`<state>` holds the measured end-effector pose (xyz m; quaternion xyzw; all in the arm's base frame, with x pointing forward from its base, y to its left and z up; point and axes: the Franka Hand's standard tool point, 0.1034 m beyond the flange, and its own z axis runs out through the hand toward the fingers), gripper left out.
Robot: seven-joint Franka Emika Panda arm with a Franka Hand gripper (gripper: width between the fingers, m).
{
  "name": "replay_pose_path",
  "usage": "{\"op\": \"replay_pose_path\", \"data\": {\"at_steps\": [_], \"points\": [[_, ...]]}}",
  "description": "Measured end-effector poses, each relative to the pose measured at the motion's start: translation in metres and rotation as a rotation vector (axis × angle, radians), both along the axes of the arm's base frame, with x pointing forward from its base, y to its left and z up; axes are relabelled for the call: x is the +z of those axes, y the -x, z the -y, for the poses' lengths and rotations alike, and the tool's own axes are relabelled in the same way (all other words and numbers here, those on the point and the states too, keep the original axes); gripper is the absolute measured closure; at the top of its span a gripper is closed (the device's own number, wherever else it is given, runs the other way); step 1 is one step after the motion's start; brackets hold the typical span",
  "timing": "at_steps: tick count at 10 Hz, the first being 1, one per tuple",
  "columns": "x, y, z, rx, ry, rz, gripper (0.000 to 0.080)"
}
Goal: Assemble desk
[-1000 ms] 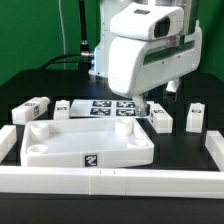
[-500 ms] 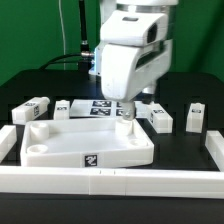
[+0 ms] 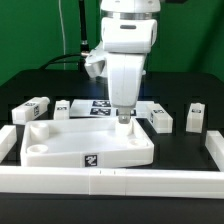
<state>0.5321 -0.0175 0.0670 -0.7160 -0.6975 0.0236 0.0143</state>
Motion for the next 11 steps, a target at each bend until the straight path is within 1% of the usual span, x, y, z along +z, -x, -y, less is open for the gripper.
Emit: {"op": "replay_pose_path", "data": {"at_steps": [1,3,4,5,8,9,10,11], "points": [[-0.002,0.004,0.009,0.175,-0.010,0.005,0.0150],[-0.008,0.021,0.026,0.377,-0.028,-0.014,0.0150],[-0.010,0.026,0.034,0.481,-0.035,-0.026,0.0150],[-0.011,0.029,0.040,0.456,-0.037,-0.032,0.0150],[-0.012,0.030,0.042,0.452,-0.036,-0.035,0.0150],[-0.017,0.037,0.043,0.446,-0.039,-0.034,0.0150],[-0.026,0.052,0.043,0.439,-0.046,-0.047,0.0150],[-0.033,0.062,0.042,0.422,-0.052,-0.066,0.0150]]}}
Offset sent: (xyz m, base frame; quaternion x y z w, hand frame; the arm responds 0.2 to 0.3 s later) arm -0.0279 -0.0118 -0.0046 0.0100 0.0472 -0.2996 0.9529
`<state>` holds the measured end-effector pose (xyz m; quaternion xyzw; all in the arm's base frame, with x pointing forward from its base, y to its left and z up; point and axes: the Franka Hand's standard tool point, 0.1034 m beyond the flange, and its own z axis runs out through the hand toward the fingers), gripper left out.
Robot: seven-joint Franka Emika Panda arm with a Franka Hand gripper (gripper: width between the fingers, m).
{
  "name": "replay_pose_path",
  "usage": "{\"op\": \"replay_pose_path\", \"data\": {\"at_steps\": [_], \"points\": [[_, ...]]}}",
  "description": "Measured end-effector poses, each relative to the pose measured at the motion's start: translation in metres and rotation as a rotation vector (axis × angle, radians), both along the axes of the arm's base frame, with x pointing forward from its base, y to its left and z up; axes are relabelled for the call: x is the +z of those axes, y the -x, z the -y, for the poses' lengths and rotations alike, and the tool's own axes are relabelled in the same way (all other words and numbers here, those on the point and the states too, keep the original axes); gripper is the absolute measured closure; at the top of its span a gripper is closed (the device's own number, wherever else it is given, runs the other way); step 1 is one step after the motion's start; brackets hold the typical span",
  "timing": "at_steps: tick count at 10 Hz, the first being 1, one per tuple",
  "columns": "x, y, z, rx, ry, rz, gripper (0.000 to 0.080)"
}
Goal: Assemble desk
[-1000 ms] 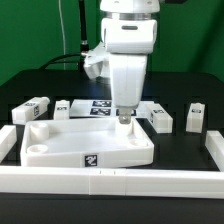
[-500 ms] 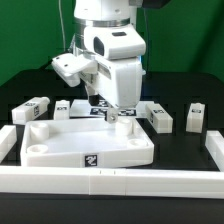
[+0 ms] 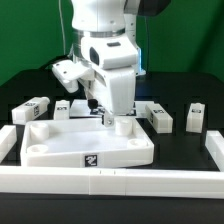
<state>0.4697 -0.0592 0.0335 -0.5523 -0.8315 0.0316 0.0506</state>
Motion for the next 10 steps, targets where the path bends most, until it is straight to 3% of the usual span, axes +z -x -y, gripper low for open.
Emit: {"op": "replay_pose_path", "data": {"at_steps": [3,5,6,7,8,9,10], "points": [[-0.018,0.010,0.001,-0.007,-0.008,-0.027,0.0150],[-0.020,0.008,0.002,-0.008,-0.008,-0.027,0.0159],[-0.019,0.008,0.002,-0.008,-0.008,-0.027,0.0349],[-0.020,0.008,0.002,-0.008,-0.008,-0.027,0.0349],[-0.020,0.008,0.003,-0.009,-0.007,-0.027,0.0573],[-0.020,0.009,0.003,-0.009,-0.007,-0.028,0.0573],[-0.019,0.008,0.004,-0.012,-0.006,-0.026,0.0729]]}}
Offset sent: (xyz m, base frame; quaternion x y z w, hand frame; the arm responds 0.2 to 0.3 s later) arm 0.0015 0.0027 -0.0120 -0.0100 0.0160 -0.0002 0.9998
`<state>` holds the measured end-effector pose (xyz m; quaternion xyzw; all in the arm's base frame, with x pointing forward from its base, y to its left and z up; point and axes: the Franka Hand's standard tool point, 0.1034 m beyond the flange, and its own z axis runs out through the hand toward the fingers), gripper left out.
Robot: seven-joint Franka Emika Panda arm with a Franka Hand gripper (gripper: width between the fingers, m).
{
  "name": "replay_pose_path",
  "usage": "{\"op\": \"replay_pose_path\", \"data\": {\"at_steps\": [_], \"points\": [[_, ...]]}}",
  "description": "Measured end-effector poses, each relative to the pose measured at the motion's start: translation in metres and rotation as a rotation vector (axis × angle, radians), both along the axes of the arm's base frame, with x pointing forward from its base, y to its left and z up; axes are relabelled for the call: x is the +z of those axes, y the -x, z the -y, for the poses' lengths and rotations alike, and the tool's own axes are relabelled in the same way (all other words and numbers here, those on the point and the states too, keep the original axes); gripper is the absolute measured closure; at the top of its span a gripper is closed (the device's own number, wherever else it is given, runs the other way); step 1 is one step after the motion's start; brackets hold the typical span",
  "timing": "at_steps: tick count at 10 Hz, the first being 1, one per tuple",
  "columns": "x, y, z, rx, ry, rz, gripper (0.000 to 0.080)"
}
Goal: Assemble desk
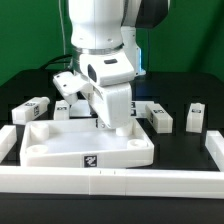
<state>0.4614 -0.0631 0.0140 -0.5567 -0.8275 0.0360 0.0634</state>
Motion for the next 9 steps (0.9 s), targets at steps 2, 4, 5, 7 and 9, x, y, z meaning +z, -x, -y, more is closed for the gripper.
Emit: {"op": "replay_pose_path", "data": {"at_steps": [2,4,5,7,9], "points": [[0.0010,-0.0017,0.0002,-0.002,0.001,0.007,0.0735],[0.0010,-0.0017,0.0003,-0.002,0.001,0.007,0.0735],[0.0010,-0.0017,0.0003,-0.002,0.001,0.007,0.0735],[0.0010,-0.0017,0.0004,-0.002,0.001,0.007,0.0735],[0.0010,-0.0053,-0.0094,-0.109,0.014,0.009,0.0735]]}}
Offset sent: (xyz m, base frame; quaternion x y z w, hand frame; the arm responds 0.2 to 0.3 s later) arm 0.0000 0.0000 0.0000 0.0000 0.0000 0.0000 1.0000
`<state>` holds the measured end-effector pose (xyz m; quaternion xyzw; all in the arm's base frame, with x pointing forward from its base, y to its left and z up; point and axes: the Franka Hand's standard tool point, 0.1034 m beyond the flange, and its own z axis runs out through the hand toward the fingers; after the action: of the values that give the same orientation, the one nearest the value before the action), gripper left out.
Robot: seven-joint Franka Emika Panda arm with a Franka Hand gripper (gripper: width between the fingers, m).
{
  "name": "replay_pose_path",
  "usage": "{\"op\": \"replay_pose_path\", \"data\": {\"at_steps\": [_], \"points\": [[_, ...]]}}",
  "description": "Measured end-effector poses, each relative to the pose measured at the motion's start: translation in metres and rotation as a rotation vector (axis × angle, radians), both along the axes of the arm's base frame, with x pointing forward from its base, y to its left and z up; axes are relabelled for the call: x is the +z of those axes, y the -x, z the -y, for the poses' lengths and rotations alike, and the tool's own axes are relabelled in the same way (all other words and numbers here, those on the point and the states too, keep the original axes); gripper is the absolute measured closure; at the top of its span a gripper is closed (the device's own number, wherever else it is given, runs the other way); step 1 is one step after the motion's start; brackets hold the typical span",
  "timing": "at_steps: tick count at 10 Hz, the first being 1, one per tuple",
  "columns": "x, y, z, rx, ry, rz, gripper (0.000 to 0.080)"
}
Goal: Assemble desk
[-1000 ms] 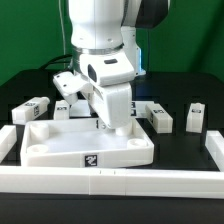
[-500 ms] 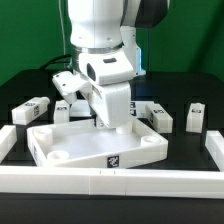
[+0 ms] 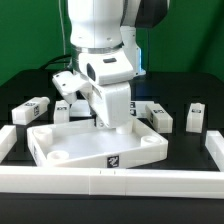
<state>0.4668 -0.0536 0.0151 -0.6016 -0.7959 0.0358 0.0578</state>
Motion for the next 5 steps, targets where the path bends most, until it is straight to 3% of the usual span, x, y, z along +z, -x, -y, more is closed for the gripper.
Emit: {"op": "replay_pose_path", "data": {"at_steps": [5], "points": [[-0.001,-0.027,-0.047,-0.232,0.014,0.024,0.0735]]}}
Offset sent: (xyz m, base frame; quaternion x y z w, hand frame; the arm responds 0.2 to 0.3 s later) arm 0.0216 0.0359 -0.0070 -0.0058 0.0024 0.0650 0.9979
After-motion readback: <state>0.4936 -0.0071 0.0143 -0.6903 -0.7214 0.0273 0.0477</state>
